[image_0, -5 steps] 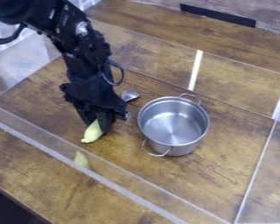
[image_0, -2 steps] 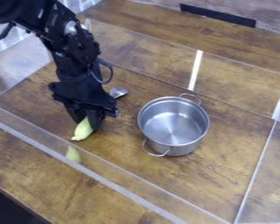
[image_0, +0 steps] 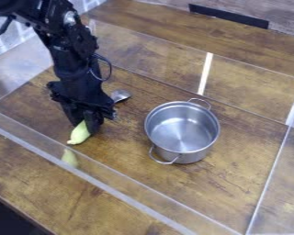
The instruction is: Move the green spoon to the right
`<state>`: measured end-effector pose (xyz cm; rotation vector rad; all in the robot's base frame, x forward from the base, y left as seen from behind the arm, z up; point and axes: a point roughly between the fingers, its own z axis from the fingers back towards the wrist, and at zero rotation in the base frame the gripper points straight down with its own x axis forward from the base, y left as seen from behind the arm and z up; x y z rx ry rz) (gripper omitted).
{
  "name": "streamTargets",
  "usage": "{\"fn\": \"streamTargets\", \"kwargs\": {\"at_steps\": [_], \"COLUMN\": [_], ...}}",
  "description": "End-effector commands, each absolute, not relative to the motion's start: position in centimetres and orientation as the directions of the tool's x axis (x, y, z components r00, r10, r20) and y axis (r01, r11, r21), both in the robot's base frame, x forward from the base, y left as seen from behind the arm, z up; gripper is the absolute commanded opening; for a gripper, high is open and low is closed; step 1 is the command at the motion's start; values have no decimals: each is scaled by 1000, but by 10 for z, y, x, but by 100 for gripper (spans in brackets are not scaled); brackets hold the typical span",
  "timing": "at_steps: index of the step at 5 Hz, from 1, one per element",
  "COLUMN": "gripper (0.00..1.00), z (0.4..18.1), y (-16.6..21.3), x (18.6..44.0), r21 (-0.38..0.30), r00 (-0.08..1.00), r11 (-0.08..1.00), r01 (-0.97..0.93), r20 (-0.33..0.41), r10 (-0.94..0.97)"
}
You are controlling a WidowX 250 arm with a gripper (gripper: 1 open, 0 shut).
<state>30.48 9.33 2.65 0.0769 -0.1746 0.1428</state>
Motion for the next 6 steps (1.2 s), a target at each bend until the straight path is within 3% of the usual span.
{"fn": "streamTargets", "kwargs": {"at_steps": [1,4,6], "gripper": [0,0,0], "z": [29,32,58], "y": [134,133,128], "x": [303,303,297], "r21": [59,7,42], "r00": [971,981,971], "r11": [983,994,980], "r01": [-172,-111,-196], "r20": [179,158,151], "r10": [159,108,188]}}
